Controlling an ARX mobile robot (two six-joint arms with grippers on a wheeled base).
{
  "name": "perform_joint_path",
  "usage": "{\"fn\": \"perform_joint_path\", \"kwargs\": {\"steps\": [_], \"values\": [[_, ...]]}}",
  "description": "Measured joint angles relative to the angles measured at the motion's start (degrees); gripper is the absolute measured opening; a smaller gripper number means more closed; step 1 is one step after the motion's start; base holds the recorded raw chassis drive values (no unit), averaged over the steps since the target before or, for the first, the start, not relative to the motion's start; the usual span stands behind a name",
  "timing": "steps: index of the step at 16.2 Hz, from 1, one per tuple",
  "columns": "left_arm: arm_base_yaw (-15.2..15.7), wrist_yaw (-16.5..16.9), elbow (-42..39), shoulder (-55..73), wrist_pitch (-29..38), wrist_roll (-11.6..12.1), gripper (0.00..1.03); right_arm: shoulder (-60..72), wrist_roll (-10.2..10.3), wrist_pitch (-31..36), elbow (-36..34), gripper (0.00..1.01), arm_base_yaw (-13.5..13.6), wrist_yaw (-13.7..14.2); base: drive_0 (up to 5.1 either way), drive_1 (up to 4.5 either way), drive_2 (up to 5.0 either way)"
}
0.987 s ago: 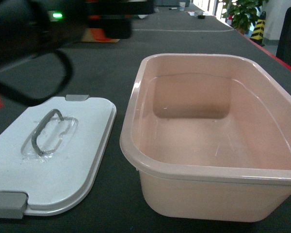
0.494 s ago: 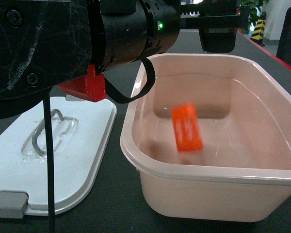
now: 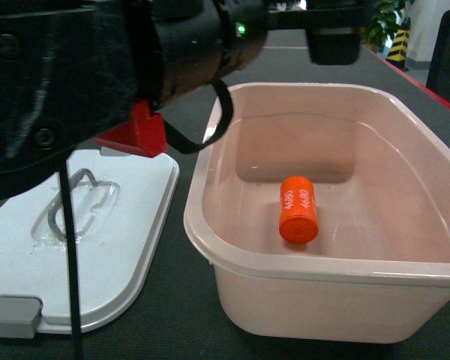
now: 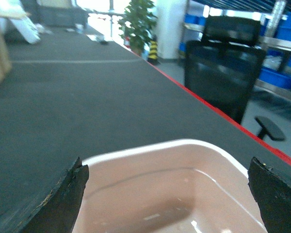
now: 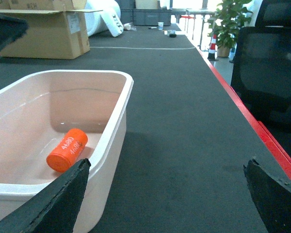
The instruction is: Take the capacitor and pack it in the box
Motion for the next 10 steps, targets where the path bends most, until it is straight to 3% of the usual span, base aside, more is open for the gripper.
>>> {"fn": "perform_joint_path", "kwargs": {"steps": [1, 4, 6, 7, 10], "values": [[3.3, -1.6, -3.0, -2.6, 1.3, 1.3, 0.98, 0.0, 0.0, 0.0, 0.0, 0.98, 0.0, 0.0, 0.0, 0.00, 0.0], [17.6, -2.7, -13.3, -12.4, 5.7, 5.6, 0.98, 0.0, 0.0, 0.0, 0.0, 0.98, 0.0, 0.0, 0.0, 0.00, 0.0], [20.8, -2.1, -16.8, -9.5, 8.3, 6.3, 0.98, 0.0, 0.0, 0.0, 0.0, 0.98, 0.0, 0.0, 0.0, 0.00, 0.0], [22.3, -2.7, -17.2, -0.9, 10.3, 6.7, 0.98, 0.0, 0.0, 0.0, 0.0, 0.98, 0.0, 0.0, 0.0, 0.00, 0.0], [23.4, -3.1, -14.1, 8.7, 8.9, 4.7, 0.98, 0.0, 0.0, 0.0, 0.0, 0.98, 0.0, 0.0, 0.0, 0.00, 0.0]]}}
